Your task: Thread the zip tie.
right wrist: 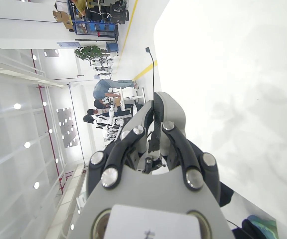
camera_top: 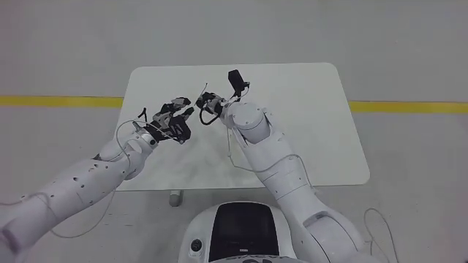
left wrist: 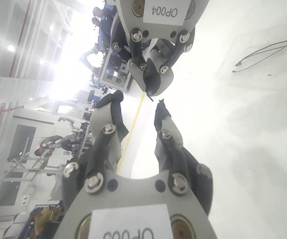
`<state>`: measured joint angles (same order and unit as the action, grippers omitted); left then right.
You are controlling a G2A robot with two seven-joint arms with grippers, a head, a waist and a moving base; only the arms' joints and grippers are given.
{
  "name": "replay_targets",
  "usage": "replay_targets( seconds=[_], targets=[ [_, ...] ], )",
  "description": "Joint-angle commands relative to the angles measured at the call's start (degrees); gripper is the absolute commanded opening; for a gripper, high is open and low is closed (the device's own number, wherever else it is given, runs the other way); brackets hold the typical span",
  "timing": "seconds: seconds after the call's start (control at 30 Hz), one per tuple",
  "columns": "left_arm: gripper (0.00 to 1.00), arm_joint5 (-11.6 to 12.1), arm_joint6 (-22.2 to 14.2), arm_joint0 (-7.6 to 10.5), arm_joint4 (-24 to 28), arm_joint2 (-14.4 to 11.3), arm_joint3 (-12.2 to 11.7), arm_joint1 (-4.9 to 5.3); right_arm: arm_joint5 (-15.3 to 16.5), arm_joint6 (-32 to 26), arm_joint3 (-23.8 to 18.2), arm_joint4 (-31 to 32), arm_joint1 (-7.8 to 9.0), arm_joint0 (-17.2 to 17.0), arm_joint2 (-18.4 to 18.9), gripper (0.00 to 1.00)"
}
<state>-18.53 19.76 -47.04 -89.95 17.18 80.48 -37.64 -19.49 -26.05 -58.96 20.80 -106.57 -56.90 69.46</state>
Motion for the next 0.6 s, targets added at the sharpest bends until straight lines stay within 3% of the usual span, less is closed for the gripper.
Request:
replay_targets(
  seconds=[0.0, 0.57],
  targets=[
    [0.2, 0.0, 0.0, 0.21, 0.0, -0.3, -0.1, -0.08, 0.0, -0.2, -0.1, -0.2, 0.09, -0.1, -0.3, 0.0],
    [0.27, 0.0, 0.2, 1.13, 0.0, -1.6, -0.5, -0.41, 0.1, 0.0, -0.4, -3.1, 0.79, 0.0, -1.9, 0.0]
  ],
)
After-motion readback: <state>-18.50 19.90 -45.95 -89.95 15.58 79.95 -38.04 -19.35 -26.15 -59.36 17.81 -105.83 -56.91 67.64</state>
